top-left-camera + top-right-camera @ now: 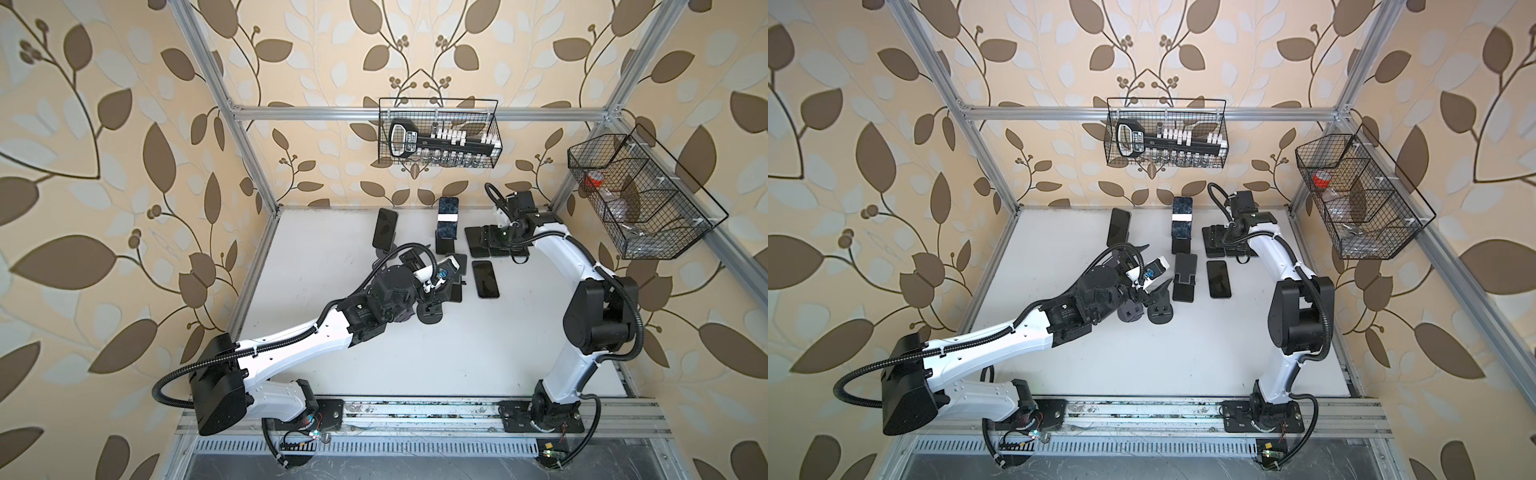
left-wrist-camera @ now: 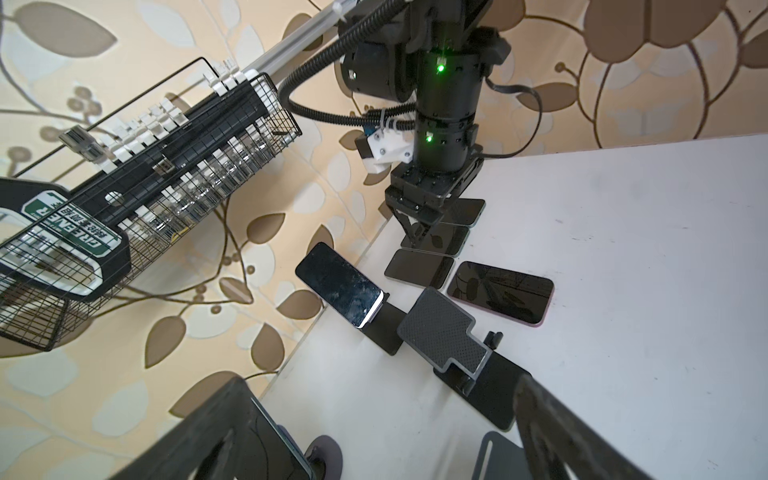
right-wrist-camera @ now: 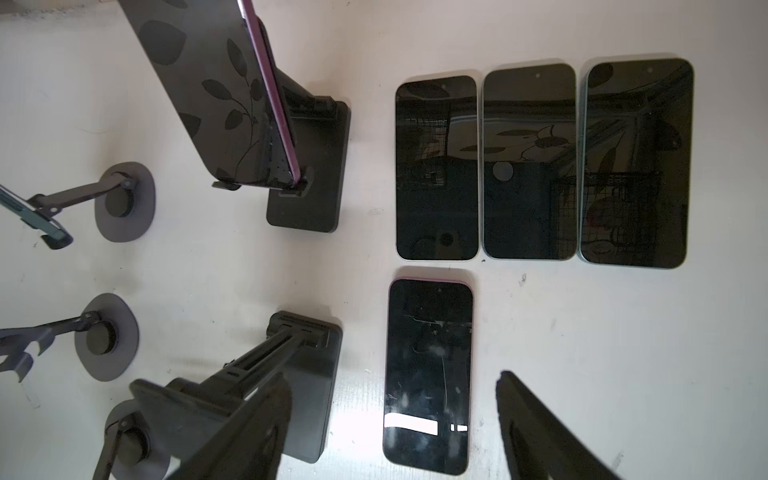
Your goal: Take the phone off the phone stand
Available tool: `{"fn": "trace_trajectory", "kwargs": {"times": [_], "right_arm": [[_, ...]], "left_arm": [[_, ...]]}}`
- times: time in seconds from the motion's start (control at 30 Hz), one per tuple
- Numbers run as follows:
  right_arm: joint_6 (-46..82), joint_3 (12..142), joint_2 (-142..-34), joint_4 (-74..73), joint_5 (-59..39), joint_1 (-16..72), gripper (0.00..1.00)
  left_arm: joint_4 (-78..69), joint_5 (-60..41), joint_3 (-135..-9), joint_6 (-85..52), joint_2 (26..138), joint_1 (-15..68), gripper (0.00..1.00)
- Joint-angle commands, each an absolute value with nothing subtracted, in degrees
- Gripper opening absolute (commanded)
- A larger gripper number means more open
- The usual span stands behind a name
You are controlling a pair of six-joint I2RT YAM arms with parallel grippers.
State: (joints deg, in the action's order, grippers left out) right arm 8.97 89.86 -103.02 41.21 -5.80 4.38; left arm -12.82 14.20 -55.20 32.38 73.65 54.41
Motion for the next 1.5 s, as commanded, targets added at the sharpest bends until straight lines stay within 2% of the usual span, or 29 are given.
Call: {"fn": "trace_trajectory", "kwargs": {"times": [0.0,0.33,0.8,1.13,1.47], "right_arm": [[9.4,87.6,-99.1,39.4,-7.4,4.7,0.78],[11.4,82.0,-91.6,33.9,-7.9,6.3,0.78],[12.8,78.5,-84.0,25.3,0.0,15.8,0.78],[7.7,81.6,-84.8,17.5,10.7,26.3,0.78],[5.4,83.0,-89.5,9.2,14.3,34.4,0.78]], "left_arm": [[-10.3,16.3,-56.9,30.1,71.7,53.0,0.99],[-4.5,20.7,-54.2,24.2,63.3,50.7,0.99],[0.0,28.8,-46.2,21.3,48.3,50.7,0.99],[3.3,31.8,-42.6,20.6,43.5,50.6,0.99],[3.2,33.7,-42.3,22.5,41.9,50.6,0.99]]}}
